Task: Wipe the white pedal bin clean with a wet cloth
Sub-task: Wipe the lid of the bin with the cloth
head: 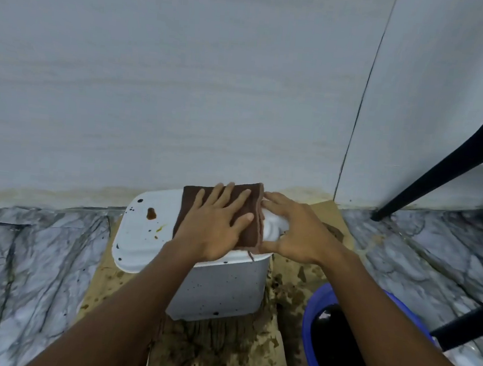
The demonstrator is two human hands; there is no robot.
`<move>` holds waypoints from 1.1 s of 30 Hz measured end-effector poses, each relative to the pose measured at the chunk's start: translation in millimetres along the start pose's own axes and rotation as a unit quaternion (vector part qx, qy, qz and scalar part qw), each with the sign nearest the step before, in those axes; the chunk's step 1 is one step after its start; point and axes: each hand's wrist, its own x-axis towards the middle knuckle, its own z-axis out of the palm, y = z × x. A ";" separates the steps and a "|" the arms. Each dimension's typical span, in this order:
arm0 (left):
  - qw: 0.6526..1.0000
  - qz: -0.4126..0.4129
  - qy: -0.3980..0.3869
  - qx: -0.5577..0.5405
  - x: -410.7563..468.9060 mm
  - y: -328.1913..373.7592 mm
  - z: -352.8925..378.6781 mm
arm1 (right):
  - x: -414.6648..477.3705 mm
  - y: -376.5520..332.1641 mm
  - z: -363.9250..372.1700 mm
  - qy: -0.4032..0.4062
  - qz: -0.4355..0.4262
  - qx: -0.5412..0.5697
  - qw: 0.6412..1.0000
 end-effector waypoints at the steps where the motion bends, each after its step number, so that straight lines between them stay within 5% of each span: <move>1: 1.000 0.000 0.007 -0.001 -9.5 -7.3 -0.4 | 1.3 2.3 1.7 -0.004 0.012 -0.008 1.000; 10: 0.992 -0.129 -0.007 0.001 3.9 -35.9 -10.9 | 1.5 10.7 6.9 -0.014 0.044 -0.004 0.999; 15: 1.000 -0.029 -0.007 0.000 6.7 13.2 0.6 | -1.0 8.7 5.6 -0.007 0.032 0.043 0.999; 19: 1.000 -0.006 0.024 0.001 -37.2 -14.1 4.1 | -0.1 8.1 6.0 -0.015 0.043 0.020 0.999; 27: 0.988 -0.157 -0.011 0.002 -0.1 -44.3 -11.9 | 1.6 10.6 6.8 -0.021 0.045 0.006 0.999; 33: 0.999 -0.036 -0.015 -0.004 13.4 19.5 2.5 | 3.5 15.4 10.9 0.000 0.032 0.054 0.998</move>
